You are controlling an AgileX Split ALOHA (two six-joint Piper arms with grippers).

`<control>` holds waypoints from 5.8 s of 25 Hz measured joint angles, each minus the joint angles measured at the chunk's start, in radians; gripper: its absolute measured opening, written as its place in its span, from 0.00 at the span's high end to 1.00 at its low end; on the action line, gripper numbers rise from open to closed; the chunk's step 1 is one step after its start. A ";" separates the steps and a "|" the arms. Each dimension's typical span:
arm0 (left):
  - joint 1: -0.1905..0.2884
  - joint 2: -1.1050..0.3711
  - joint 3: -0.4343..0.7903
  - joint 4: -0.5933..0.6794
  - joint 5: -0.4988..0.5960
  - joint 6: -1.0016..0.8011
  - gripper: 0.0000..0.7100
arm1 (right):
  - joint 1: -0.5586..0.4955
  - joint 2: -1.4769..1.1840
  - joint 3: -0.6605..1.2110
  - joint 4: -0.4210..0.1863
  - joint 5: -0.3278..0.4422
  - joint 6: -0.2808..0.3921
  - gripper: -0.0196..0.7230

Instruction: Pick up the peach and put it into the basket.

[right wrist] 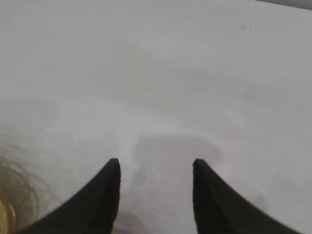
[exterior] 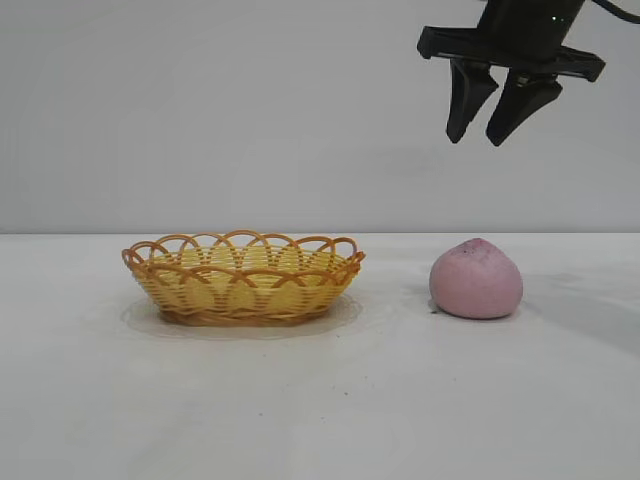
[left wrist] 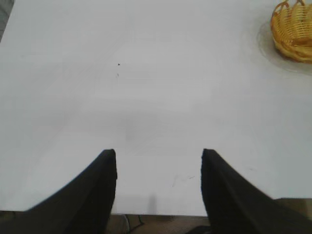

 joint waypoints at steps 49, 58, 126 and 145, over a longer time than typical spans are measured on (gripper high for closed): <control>0.000 -0.039 0.005 0.000 -0.004 0.022 0.52 | 0.227 0.067 -0.199 0.212 0.344 -0.231 0.97; 0.000 -0.039 0.005 0.000 -0.004 0.022 0.52 | 0.331 0.220 -0.201 0.222 0.301 -0.234 0.97; 0.000 -0.040 0.005 0.000 -0.004 0.022 0.52 | -0.246 -1.757 0.888 -0.169 0.505 0.167 0.48; 0.000 -0.040 0.005 0.000 -0.004 0.022 0.52 | -0.246 -1.923 0.915 -0.156 0.582 0.113 0.48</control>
